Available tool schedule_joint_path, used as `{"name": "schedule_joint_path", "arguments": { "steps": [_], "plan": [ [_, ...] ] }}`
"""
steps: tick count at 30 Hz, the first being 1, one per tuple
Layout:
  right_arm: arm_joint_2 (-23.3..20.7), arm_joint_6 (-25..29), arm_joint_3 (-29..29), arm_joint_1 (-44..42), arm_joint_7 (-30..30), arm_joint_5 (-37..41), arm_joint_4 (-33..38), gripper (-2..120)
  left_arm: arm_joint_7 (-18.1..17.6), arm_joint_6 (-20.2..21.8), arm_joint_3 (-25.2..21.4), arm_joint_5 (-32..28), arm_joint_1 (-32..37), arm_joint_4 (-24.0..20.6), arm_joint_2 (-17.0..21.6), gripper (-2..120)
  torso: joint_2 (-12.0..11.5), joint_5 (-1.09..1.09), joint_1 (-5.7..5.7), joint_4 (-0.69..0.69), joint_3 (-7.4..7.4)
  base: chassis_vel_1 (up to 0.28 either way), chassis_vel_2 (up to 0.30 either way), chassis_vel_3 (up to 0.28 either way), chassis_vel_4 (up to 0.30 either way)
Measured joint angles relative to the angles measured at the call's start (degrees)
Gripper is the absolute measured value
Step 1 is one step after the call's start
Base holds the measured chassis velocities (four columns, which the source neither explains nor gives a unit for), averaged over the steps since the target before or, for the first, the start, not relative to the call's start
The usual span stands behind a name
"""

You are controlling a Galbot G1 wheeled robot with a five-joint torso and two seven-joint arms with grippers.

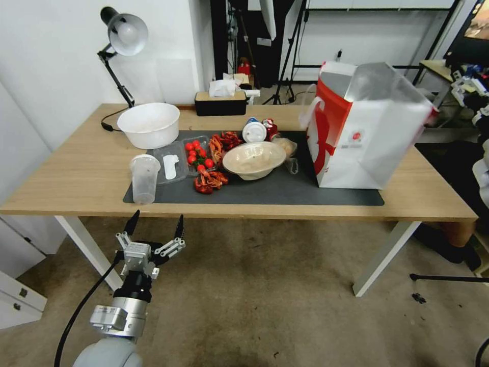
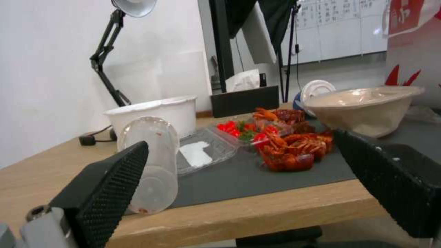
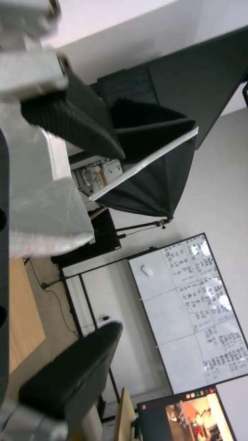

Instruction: Pick up the food delivery bag from the floor and place it on the table.

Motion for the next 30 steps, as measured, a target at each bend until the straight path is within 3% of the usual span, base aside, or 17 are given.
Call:
{"name": "schedule_joint_path", "arguments": {
  "steps": [4, 15, 30],
  "plan": [
    [0.6, 0.2, 1.8, -2.3, -0.6, -2.1, 2.5, 100, -0.2, -0.4, 0.2, -0.1, 0.0, 0.0, 0.0, 100, 0.0, -0.01, 0.00, 0.00, 0.00, 0.000, 0.000, 0.000, 0.000],
    [5.2, 0.6, 6.8, -10.8, -3.1, -10.5, 11.2, 100, -0.1, -0.6, -0.2, -0.9, -0.3, 0.4, 0.3, 100, 0.0, 0.00, 0.00, -0.01, 0.00, 0.000, 0.000, 0.000, 0.000],
    [22.1, 2.1, 7.3, -24.1, -11.1, -28.1, 18.7, 100, 0.6, -0.8, -1.1, -1.7, -0.9, 2.6, 0.9, 100, 0.0, -0.01, 0.00, -0.01, -0.01, 0.000, 0.000, 0.000, 0.000]
  ]
}}
